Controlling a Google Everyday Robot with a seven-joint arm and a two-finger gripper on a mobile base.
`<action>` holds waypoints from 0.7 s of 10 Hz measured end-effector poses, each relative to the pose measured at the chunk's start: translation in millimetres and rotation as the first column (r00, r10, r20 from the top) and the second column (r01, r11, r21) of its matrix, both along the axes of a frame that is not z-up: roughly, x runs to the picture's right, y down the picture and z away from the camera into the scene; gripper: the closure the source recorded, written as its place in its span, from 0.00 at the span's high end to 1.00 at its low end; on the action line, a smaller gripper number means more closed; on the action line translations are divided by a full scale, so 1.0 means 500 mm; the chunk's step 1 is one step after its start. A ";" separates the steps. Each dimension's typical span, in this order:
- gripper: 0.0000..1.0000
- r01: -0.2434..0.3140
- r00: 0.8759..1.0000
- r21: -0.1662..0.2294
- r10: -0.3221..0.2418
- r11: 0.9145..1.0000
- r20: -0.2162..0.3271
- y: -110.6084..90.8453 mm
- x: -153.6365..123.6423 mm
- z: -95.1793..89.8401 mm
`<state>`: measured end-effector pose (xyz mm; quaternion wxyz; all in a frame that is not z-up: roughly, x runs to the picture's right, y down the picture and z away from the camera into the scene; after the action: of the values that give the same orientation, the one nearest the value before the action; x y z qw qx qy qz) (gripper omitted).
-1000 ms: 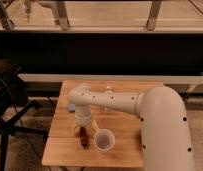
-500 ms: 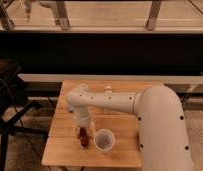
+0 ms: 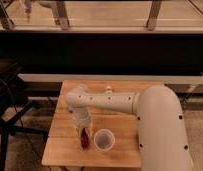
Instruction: Place the pepper on the white sponge
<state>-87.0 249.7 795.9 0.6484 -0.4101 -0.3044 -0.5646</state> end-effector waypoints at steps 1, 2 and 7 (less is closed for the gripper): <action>0.44 0.000 1.000 0.000 0.000 1.000 0.000 -0.001 0.000 0.000; 0.42 0.000 1.000 0.001 0.000 1.000 0.000 -0.001 -0.001 0.001; 0.14 -0.006 1.000 -0.001 0.006 1.000 0.008 -0.003 -0.001 0.002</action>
<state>-87.7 248.2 797.0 0.6488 -0.4073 -0.3085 -0.5639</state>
